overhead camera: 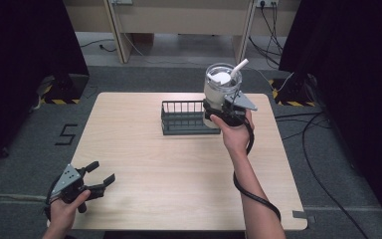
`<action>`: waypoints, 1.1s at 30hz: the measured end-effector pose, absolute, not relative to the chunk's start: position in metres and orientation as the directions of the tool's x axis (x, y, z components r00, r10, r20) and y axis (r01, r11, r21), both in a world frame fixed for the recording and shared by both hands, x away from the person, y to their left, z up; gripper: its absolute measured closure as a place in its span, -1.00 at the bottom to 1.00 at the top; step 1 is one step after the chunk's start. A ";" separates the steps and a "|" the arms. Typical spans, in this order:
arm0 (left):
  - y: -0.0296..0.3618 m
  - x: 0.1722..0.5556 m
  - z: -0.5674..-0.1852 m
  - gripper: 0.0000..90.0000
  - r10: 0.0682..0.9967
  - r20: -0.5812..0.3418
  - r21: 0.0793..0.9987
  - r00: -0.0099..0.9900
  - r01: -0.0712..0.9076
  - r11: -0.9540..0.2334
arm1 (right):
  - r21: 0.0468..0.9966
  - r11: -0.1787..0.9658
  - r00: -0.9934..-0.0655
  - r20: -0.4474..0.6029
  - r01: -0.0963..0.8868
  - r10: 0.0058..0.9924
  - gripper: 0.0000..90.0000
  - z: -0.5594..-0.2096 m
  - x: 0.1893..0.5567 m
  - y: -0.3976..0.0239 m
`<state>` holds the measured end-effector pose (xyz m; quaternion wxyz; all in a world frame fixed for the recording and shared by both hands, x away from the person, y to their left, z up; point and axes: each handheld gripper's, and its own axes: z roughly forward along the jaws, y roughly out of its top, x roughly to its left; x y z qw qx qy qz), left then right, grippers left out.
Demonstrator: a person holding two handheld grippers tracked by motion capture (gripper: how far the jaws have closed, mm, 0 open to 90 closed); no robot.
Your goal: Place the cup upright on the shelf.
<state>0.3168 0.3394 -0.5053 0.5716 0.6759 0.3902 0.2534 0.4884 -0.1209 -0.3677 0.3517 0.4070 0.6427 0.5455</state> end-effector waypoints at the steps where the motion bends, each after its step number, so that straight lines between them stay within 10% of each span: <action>1: 0.339 0.317 -0.505 -0.69 0.817 -0.104 0.970 0.567 0.238 -0.042 | 0.988 0.074 -0.422 -0.009 0.139 0.906 -0.75 -0.367 0.490 -0.120; 33: 0.340 0.317 -0.506 -0.69 0.816 -0.109 0.971 0.568 0.238 -0.036 | 0.986 0.078 -0.431 -0.005 0.151 0.903 -0.75 -0.364 0.522 -0.093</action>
